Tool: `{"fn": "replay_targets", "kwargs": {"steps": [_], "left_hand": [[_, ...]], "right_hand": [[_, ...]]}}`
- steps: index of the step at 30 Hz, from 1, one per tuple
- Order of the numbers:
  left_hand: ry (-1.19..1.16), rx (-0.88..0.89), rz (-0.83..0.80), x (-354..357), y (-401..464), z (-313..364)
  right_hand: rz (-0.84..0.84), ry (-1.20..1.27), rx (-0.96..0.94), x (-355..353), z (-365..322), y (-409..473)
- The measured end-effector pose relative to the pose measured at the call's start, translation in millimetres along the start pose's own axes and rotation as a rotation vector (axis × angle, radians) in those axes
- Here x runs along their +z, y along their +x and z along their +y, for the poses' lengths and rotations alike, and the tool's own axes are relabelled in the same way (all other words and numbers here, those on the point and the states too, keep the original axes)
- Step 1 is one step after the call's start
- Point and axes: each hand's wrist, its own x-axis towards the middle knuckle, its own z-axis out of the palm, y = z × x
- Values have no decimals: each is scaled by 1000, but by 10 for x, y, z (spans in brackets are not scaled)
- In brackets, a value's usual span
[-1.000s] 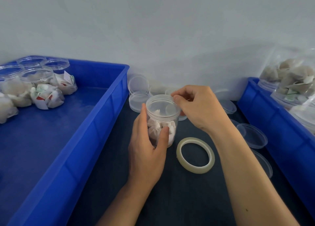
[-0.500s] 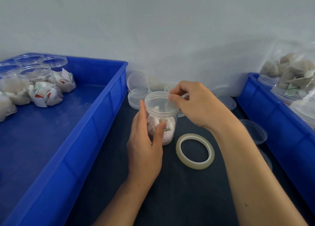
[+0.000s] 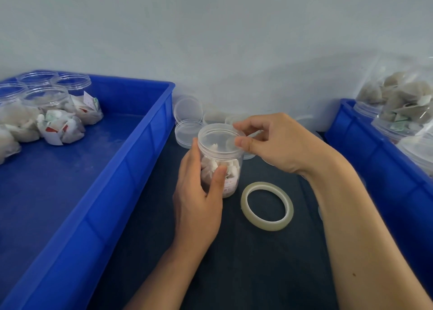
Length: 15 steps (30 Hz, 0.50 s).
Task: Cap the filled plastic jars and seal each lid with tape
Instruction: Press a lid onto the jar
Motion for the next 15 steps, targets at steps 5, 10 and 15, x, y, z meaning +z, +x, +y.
{"fn": "replay_targets", "kwargs": {"steps": [5,10,15], "left_hand": [[-50,-29,41,0,-14,-2],[-43,-14,104,2,-35,29],[-58,-15,103,0,-48,39]], "right_hand": [[-7,-91,-41,8,-33,-12],[-80,-65,-151,95,-145,-47],[-81,-26,-208,155,-157,-31]]}}
